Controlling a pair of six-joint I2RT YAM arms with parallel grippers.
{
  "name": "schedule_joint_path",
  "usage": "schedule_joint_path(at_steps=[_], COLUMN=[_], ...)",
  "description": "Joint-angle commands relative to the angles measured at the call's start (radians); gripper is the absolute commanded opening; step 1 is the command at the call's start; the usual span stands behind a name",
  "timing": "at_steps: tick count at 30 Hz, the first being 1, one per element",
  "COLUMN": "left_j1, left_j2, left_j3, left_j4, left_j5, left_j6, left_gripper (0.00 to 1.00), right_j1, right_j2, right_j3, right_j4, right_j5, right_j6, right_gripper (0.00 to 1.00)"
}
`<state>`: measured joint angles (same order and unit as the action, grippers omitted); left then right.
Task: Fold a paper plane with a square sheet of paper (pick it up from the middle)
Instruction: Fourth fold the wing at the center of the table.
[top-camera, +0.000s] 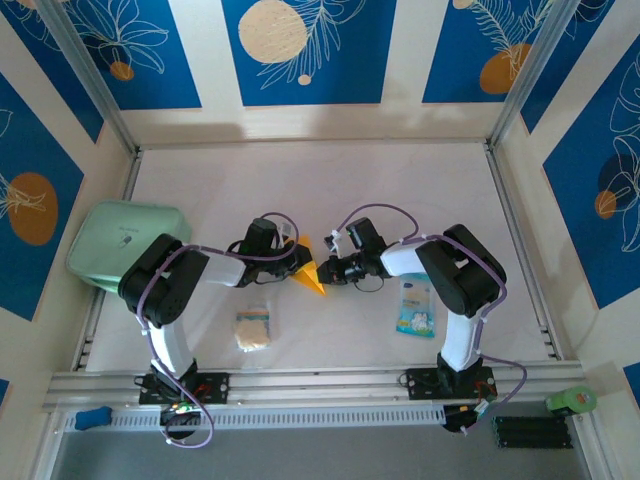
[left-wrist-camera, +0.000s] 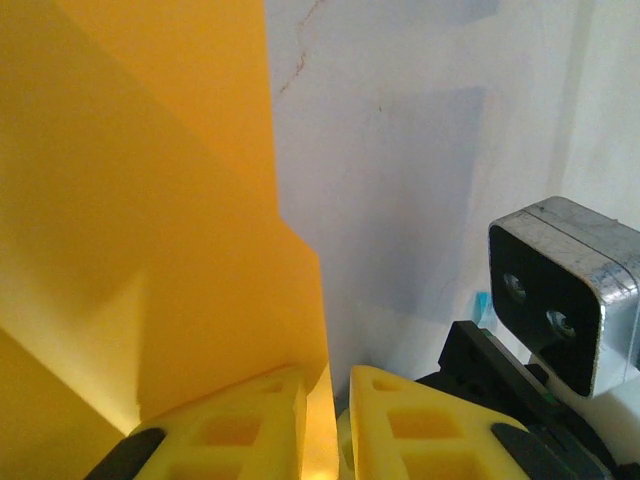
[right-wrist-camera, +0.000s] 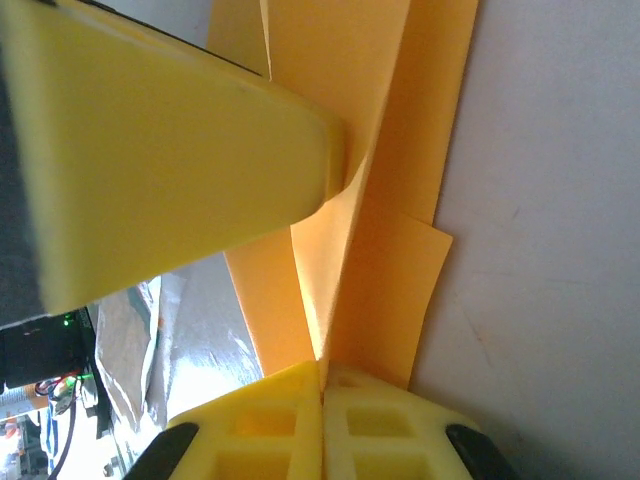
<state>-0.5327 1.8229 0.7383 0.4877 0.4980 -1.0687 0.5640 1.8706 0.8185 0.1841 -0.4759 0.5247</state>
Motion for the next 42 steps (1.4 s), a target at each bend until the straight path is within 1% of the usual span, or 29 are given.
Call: schedule_joint_path(at_steps=[1,4,8,12,22,31,35,42], left_j1=[0.011,0.021,0.037,0.039,0.024,0.011,0.005,0.0], left_j2=[-0.008,-0.05,-0.105,-0.126,-0.083,-0.025,-0.001,0.017], left_j3=[0.0,-0.012,-0.038,-0.057,-0.09,-0.052,-0.027,-0.013], left_j4=[0.018,0.017,0.006,-0.011,0.082,0.083,0.09,0.093], left_j5=[0.019,0.015,0.009,0.002,0.024,0.04,0.051,0.053], left_j6=[0.0,0.012,0.04,0.065,0.025,0.028,0.028,0.028], left_gripper=[0.21,0.24,0.22,0.19,0.14,0.13,0.13,0.13], right_j1=[0.004,0.003,0.003,0.001,0.0,-0.001,-0.001,-0.006], right_j2=[0.075,0.077,0.076,0.083,0.088,0.095,0.097,0.097], right_j3=[-0.005,0.006,0.018,0.03,0.027,0.014,0.013,0.011], right_j4=[-0.094,-0.119,-0.153,-0.174,-0.163,-0.135,-0.13,-0.13], right_j5=[0.085,0.089,0.097,0.105,0.109,0.105,0.105,0.104], right_j6=[-0.018,-0.017,-0.014,-0.012,-0.001,-0.003,0.001,0.005], right_gripper=[0.06,0.06,0.06,0.06,0.06,0.07,0.08,0.14])
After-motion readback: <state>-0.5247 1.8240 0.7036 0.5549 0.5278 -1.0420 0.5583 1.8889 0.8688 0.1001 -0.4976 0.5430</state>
